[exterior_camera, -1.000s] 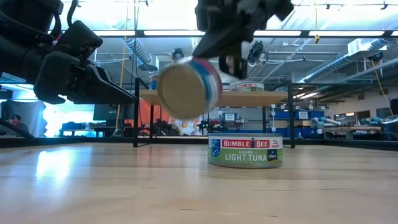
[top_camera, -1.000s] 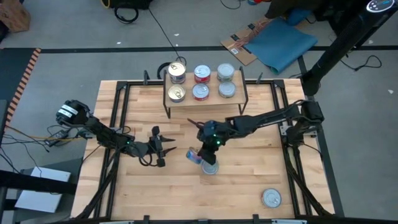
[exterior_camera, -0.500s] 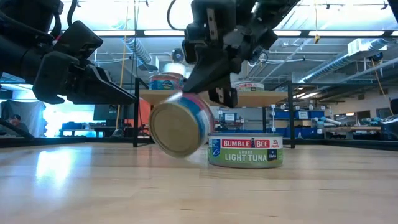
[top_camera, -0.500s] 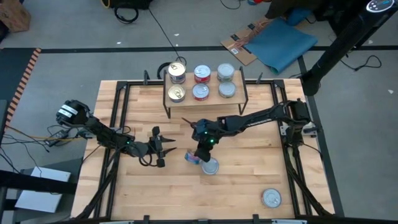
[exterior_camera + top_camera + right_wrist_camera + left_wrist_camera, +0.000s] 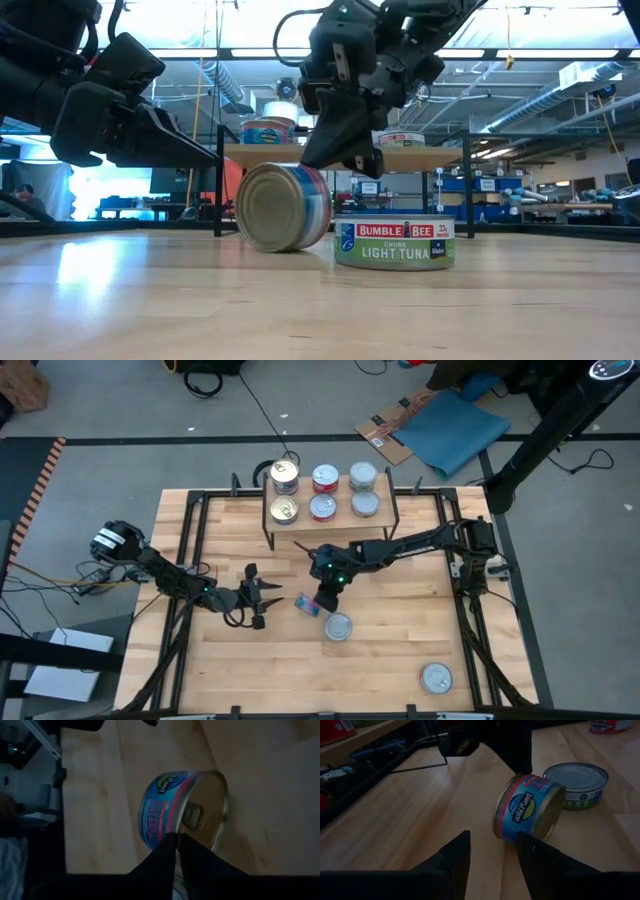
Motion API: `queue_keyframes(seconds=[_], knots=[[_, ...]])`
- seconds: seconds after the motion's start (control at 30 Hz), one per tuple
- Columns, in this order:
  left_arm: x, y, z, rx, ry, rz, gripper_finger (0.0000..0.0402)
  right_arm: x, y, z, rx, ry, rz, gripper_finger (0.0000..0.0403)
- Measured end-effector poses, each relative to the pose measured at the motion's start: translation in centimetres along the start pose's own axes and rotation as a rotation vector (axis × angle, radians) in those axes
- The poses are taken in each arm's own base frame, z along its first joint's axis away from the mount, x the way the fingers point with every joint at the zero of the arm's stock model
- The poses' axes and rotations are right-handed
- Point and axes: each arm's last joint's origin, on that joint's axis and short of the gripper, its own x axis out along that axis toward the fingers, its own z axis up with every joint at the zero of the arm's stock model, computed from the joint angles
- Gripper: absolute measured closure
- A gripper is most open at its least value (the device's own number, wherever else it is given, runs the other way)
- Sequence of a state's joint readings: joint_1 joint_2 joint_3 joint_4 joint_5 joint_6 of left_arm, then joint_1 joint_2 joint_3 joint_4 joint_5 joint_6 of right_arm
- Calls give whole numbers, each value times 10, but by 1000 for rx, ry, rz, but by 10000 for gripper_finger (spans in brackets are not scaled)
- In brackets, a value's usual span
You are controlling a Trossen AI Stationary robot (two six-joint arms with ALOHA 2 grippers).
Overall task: Stack canned seafood by type on shelf
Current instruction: Stack the blue pink tuna can on top of the other blue pink tuna can on the shelf
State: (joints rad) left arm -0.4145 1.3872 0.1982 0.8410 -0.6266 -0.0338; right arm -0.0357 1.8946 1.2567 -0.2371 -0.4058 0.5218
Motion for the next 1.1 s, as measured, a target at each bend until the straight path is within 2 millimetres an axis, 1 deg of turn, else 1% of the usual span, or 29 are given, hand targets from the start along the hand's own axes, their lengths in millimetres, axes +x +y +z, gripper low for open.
queue_keyframes(seconds=[0.17, 0.3, 0.4, 0.5, 0.6, 0.67, 0.77, 0.83, 1.03, 1.1], knots=[[0, 0, 0, 0, 0, 0, 238, -2, -1, 0, 0, -16, -35, 326], [0, 0, 0, 0, 0, 0, 238, -14, 5, 3, -12, -61, -74, 277], [0, 0, 0, 0, 0, 0, 238, -22, 17, -1, -53, -92, -129, 232], [0, 0, 0, 0, 0, 0, 238, -23, 36, -10, -162, -130, -203, 186], [0, 0, 0, 1, 1, 0, 238, -15, 56, -22, -295, -168, -286, 148], [0, 0, 0, 1, 1, 0, 238, -5, 66, -32, -369, -186, -345, 130], [0, 0, 0, 1, 1, 0, 238, 6, 73, -42, -419, -220, -454, 112], [0, 0, 0, 0, 1, 0, 238, 7, 75, -46, -429, -244, -519, 105], [0, 0, 0, -3, 0, 0, 238, 7, 77, -46, -393, -256, -499, 95], [0, 0, 0, -3, 0, 0, 239, 12, 76, -46, -388, -252, -487, 95]])
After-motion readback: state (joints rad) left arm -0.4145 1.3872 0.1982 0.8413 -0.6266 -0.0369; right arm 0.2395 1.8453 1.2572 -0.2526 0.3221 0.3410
